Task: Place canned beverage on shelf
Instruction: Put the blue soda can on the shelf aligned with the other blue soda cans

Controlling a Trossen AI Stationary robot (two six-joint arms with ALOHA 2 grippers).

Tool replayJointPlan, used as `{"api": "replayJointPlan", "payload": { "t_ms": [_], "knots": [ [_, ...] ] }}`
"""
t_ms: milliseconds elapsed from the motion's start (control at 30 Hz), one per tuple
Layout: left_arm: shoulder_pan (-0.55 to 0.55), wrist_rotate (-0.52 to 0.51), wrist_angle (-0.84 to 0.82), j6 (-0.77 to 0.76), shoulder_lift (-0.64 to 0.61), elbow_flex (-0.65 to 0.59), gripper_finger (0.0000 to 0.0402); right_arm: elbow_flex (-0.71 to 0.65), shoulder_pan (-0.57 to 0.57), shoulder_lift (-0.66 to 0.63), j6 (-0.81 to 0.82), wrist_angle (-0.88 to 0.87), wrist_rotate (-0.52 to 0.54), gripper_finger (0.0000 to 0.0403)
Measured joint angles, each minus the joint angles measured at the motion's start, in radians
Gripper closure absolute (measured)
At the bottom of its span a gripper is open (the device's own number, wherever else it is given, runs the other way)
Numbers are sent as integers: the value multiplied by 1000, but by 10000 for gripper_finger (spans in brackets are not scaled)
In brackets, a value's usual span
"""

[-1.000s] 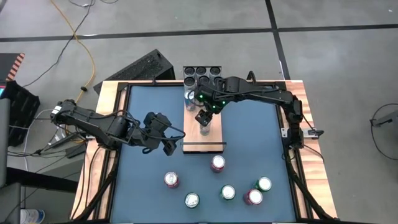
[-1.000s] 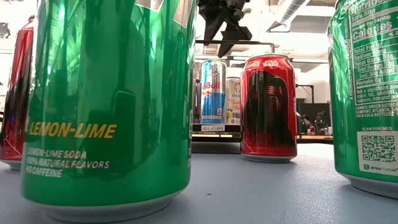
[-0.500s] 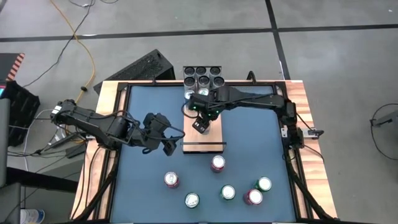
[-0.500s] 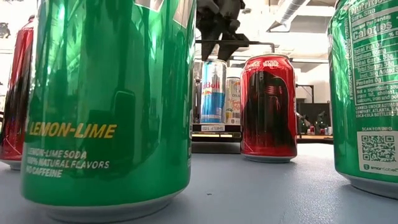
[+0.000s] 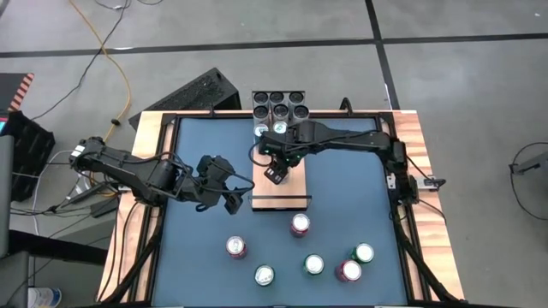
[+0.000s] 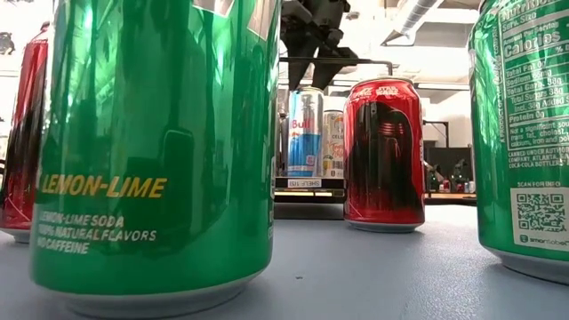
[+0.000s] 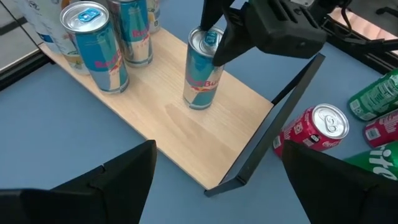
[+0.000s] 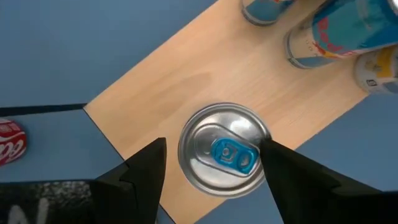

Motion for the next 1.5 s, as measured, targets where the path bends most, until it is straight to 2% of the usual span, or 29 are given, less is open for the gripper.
{"api": "replayJointPlan", "payload": {
  "t_ms": [100,433,600,800,967,1233,1367,1500],
  "knots": [
    [0,0,0,10,0,0,72,16,8,-2,8,-13,38,137],
    [0,-10,1,16,0,0,72,24,1,3,-30,-65,20,137],
    [0,-10,1,16,0,0,72,24,-16,2,-53,-73,-31,137],
    [0,-10,1,16,0,0,72,24,-49,2,-83,-72,-168,137],
    [0,-10,1,16,0,0,72,29,-64,-18,-95,-83,-170,137],
    [0,-48,24,22,0,0,72,153,-67,-24,-117,-106,-195,137],
    [0,-116,59,29,0,0,72,224,-28,-26,-212,-104,-179,137],
    [0,-133,57,27,0,0,72,225,-7,-23,-313,-107,-170,137]
  ]
}}
